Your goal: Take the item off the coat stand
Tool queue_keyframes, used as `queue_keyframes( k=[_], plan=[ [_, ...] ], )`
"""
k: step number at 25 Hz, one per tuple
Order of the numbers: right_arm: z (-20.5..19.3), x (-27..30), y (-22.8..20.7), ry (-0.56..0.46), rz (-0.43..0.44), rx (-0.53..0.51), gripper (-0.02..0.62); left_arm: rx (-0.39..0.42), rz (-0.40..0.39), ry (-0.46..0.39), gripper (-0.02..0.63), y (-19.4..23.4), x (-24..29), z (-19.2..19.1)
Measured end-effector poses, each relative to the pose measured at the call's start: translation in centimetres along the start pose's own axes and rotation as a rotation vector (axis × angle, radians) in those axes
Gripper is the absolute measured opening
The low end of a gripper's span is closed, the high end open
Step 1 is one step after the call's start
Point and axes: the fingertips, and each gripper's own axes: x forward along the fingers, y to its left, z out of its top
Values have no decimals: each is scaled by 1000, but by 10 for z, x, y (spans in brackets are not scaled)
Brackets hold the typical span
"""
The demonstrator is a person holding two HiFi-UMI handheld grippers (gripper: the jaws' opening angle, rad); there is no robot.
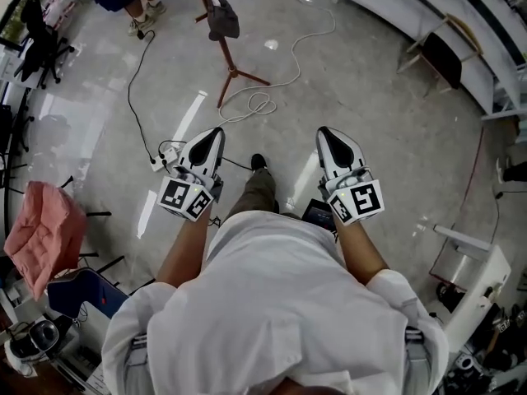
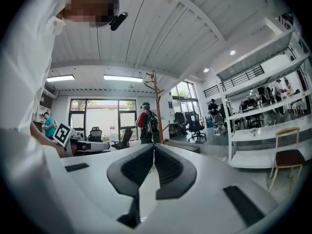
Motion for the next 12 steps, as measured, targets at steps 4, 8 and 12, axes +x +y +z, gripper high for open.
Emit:
queue_keyframes(
  k=[4, 8, 12],
  plan=[
    [18, 31, -25, 10, 8, -41, 25, -31, 21, -31, 5, 30, 40, 15],
    [32, 70, -49, 2, -7, -44, 25, -19, 27, -19, 5, 58, 80, 23],
    [43, 114, -62, 5, 17, -53, 25, 8, 56, -57, 6, 85, 110, 43]
  ],
)
